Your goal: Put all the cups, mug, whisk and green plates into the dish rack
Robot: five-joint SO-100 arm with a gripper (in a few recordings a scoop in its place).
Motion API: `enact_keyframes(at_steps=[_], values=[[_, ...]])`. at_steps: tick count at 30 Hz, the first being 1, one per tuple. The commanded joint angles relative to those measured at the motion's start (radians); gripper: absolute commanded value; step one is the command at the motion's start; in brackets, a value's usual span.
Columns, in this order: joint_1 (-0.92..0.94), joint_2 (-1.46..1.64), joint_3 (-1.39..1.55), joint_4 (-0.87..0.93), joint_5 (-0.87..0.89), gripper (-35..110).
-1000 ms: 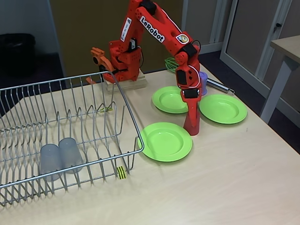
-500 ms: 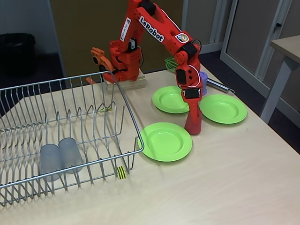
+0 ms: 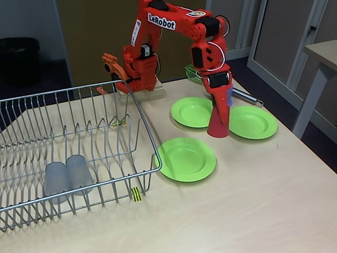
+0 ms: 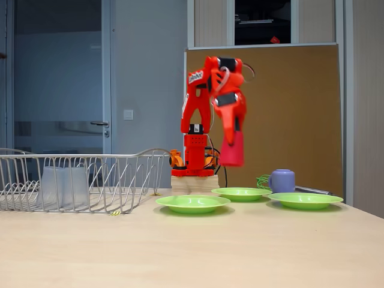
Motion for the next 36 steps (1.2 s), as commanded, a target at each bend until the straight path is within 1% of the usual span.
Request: enact_keyframes(at_steps=[1,6,10,15,22,30,36], values=[[0.098,0.112,-0.054,0.061,-0.155,17],[0.268,0.198,-0.101,0.140,-0.376,16],[0.428,0.264,-0.087,0.160,-0.525,16],[0.615,0.206,-0.115,0.166,-0.676,17],[0.744,-0.009,-0.150,0.115,-0.759,18],[0.792,-0.284,-0.298,0.117,-0.770,18],[0.816,-0.462,-0.465,0.155,-0.790,18]])
